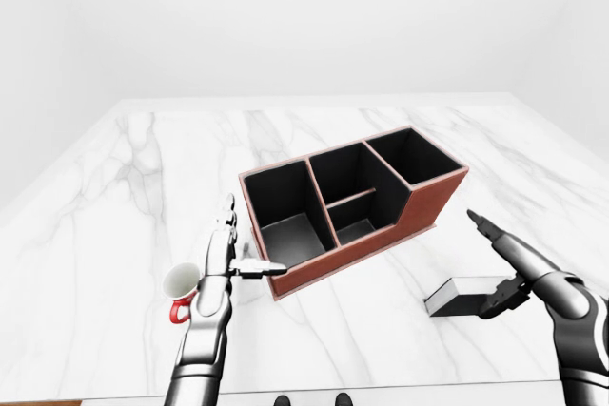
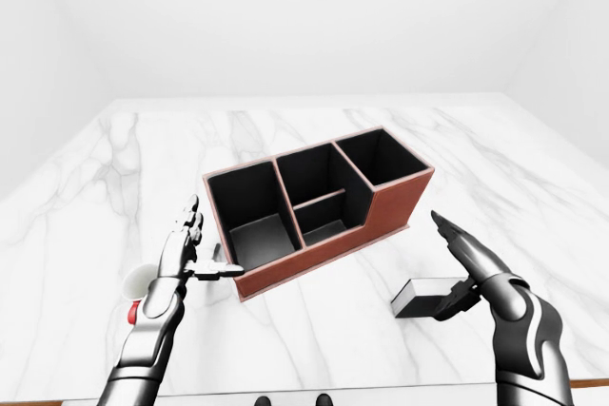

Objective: Pick up the book and place it in the back compartment of the caddy.

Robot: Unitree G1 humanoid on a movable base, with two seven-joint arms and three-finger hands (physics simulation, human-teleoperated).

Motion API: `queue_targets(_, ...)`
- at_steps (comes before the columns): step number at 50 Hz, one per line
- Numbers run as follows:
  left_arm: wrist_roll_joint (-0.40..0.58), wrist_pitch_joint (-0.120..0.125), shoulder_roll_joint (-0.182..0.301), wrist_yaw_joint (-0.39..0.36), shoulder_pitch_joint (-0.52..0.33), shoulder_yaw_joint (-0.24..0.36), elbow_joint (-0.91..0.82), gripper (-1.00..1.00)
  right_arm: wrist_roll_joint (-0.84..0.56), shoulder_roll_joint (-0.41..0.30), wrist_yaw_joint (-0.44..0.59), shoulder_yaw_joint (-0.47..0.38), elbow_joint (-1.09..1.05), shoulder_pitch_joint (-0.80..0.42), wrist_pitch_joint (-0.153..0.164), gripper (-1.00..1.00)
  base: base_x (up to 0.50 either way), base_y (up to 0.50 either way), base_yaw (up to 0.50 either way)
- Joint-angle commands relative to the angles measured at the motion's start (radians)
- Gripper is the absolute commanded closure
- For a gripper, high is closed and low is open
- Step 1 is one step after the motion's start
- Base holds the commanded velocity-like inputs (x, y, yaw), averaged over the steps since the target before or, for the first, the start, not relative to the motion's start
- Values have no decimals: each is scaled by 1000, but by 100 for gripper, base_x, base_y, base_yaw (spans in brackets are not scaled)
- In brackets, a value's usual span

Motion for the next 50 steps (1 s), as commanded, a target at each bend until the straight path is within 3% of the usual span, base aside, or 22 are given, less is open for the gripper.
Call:
queue_targets(1,2,-9,-1,1,-1,-2,12,-100,-15,-1,-13,9,9,1,0,-100,0,0,0)
queue_targets(45,5,-5,-3,0,5,-6,3,-100,-104,-6,-67,33,85,22,0,-100,0,0,0)
queue_targets(46,5,-5,-3,0,5,-5,3,-100,-108,-7,-68,35,89,22,0,-76,0,0,0)
queue_targets(47,5,-3,-3,0,5,-5,1,-100,-112,-9,-74,35,95,19,0,-11,0,0,0)
queue_targets(48,4,-3,-2,-1,5,-5,0,-100,-111,-10,-75,36,99,16,0,100,0,0,0)
queue_targets(50,4,-4,-2,-1,4,-4,3,-100,-124,-13,-82,38,105,29,0,100,0,0,0)
